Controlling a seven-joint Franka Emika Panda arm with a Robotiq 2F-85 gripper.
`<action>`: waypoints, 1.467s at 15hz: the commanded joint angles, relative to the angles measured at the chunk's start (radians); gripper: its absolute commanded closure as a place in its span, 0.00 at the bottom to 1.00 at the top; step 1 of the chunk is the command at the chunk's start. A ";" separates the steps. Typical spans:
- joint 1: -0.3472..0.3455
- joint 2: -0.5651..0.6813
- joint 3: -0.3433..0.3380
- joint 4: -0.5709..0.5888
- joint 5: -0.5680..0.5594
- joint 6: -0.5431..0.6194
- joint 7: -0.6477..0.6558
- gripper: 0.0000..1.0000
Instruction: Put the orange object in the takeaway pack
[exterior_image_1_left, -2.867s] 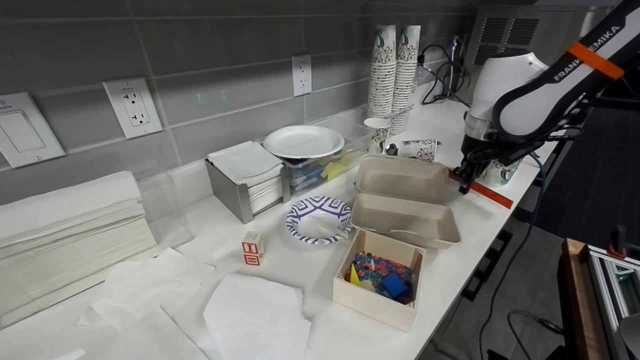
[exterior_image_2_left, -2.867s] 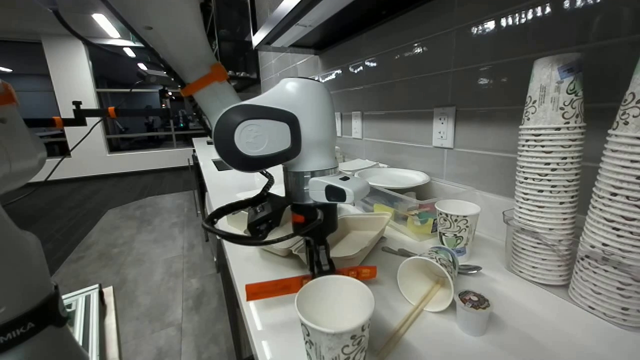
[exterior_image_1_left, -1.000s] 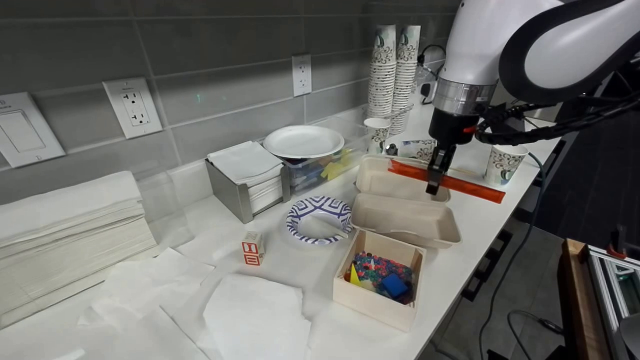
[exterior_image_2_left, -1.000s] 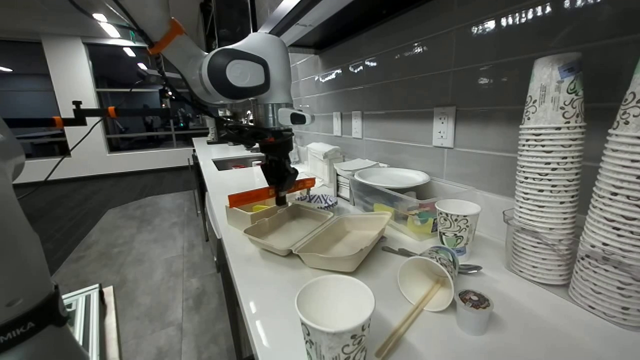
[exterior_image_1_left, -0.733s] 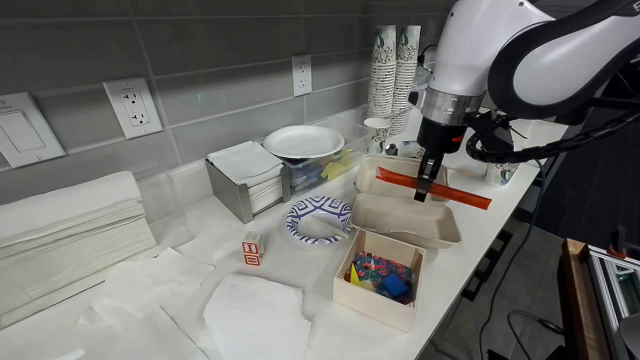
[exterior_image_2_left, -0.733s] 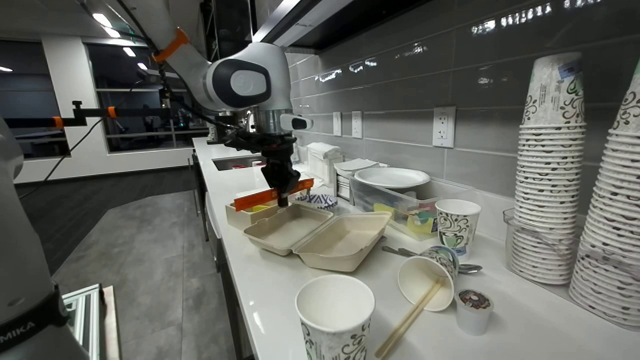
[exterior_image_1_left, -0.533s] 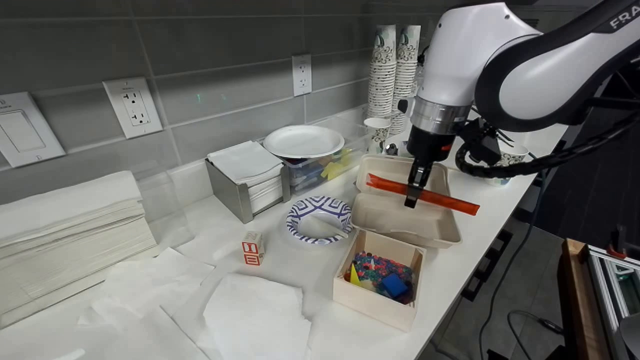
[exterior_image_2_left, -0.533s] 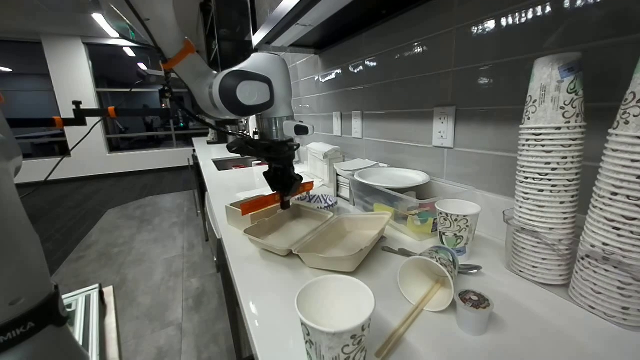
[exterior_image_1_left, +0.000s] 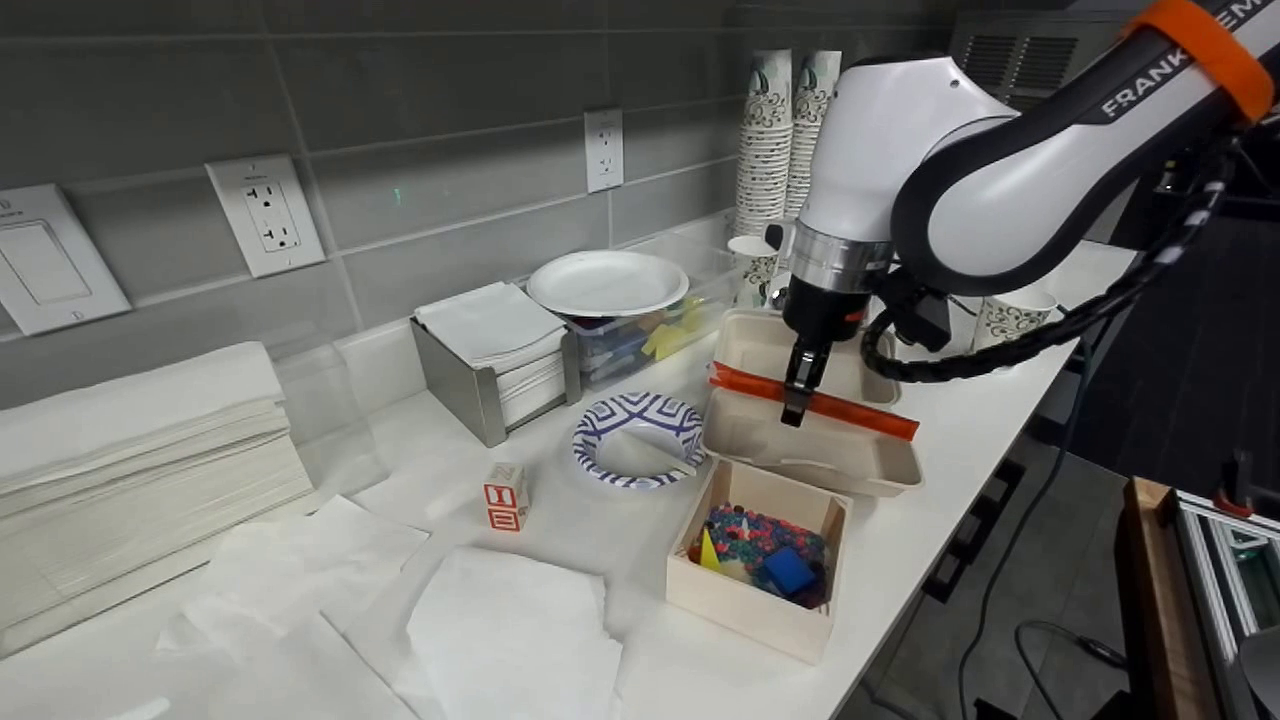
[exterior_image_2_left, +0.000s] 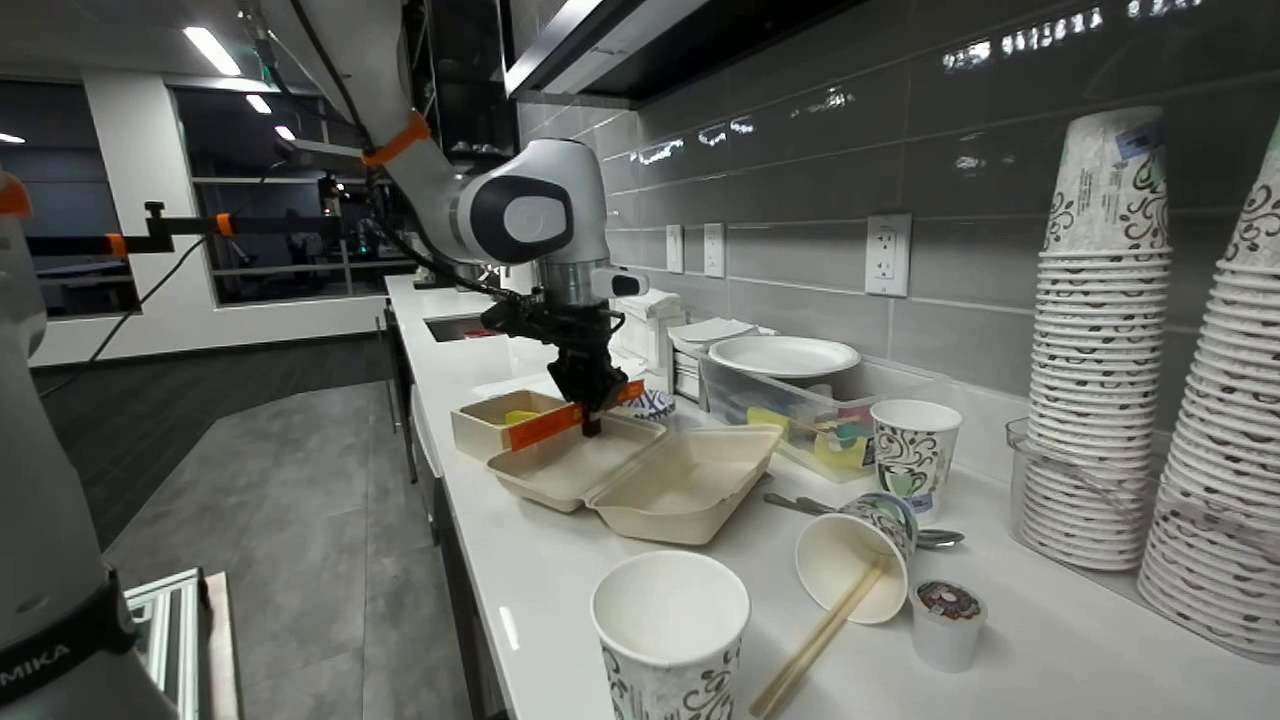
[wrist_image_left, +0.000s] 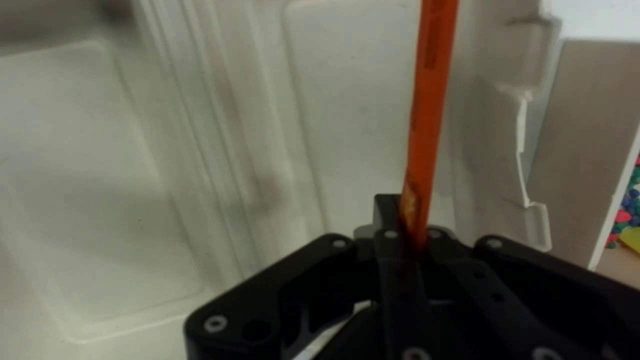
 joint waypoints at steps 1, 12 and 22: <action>-0.016 0.043 -0.006 0.036 0.012 0.002 0.045 1.00; -0.013 0.045 0.002 0.040 0.091 -0.026 0.224 0.72; -0.010 -0.246 0.014 0.003 -0.022 -0.301 0.292 0.01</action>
